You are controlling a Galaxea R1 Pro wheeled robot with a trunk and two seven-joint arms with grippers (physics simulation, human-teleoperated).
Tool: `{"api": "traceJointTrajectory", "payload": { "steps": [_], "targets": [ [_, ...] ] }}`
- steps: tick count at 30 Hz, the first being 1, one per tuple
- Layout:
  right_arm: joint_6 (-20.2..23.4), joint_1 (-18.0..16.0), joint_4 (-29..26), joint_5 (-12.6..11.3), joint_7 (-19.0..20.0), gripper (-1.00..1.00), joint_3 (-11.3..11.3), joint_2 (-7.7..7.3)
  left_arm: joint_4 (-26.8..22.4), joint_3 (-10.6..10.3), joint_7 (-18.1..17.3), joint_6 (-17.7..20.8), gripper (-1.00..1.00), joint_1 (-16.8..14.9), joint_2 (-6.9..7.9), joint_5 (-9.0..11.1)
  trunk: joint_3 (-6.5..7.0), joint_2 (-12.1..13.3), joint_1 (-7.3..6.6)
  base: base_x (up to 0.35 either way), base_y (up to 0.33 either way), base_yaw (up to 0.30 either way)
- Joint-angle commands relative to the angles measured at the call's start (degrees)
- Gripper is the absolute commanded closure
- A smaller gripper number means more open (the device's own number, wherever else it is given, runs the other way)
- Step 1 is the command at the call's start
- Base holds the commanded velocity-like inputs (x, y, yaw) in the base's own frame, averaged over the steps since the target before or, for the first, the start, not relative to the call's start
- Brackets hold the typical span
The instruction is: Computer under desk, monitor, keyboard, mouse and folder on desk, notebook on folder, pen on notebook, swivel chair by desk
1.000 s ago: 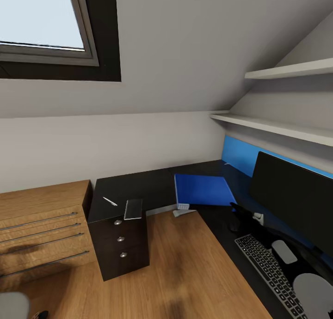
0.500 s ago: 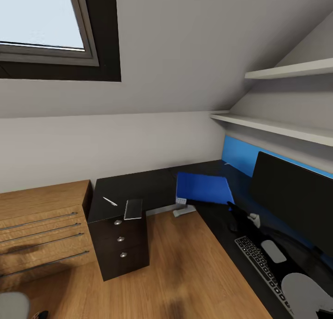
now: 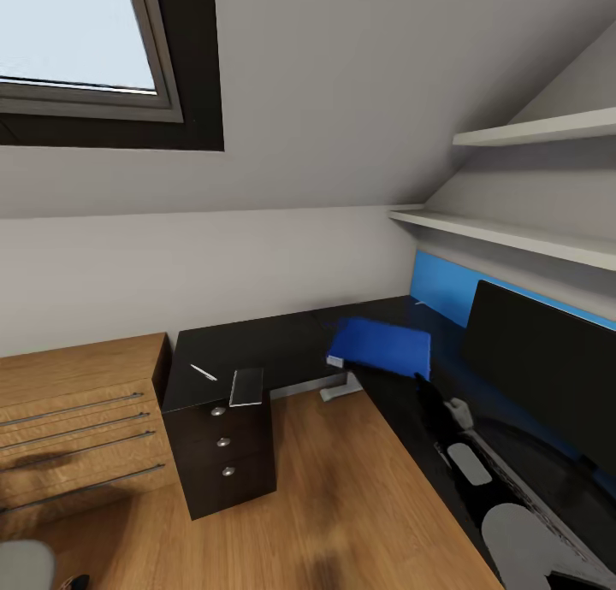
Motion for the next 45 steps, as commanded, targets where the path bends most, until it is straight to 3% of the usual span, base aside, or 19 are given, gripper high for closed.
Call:
{"api": "traceJointTrajectory", "payload": {
  "steps": [1, 6, 13, 17, 22, 45],
  "targets": [
    [-5.6, -0.1, 0.0, -0.6, -1.7, 1.0, 0.1, 1.44, 0.0, 0.3, -0.2, -0.1, -1.0, 0.0, -0.01, 0.0, -0.11, -0.1, 0.02, 0.0, 0.0, 0.0],
    [-11.4, -0.1, -0.2, -0.5, -3.8, 1.0, 0.2, 3.77, 0.0, 0.3, -0.2, -0.1, -1.0, 0.0, 0.0, 0.0, -0.11, -0.1, 0.02, 0.0, 0.0, 0.0],
    [-19.7, -0.1, -0.1, -0.2, -7.0, 1.0, 0.5, 5.56, 0.0, 0.3, -0.2, -0.1, -1.0, 0.0, 0.0, 0.0, -0.11, -0.1, 0.02, 0.0, 0.0, 0.0],
    [-20.7, -0.1, -0.1, 0.1, -9.6, 1.0, 0.7, 6.94, 0.0, 0.3, -0.2, -0.1, -1.0, 0.0, -0.05, 0.0, -0.11, -0.1, 0.02, 0.0, 0.0, 0.0],
    [-20.9, -0.1, -0.1, 0.4, -12.2, 1.0, 0.8, 7.58, 0.0, 0.3, -0.2, -0.1, -1.0, 0.0, -0.08, 0.1, -0.11, -0.1, 0.02, 0.029, 0.0, 0.0],
    [-22.0, -0.1, 0.1, 0.3, -14.3, 1.0, 0.6, 8.03, 0.0, 0.3, -0.2, -0.1, -1.0, 0.0, -0.09, 0.1, -0.11, -0.1, 0.02, 0.296, 0.025, 0.0]
  ]
}}
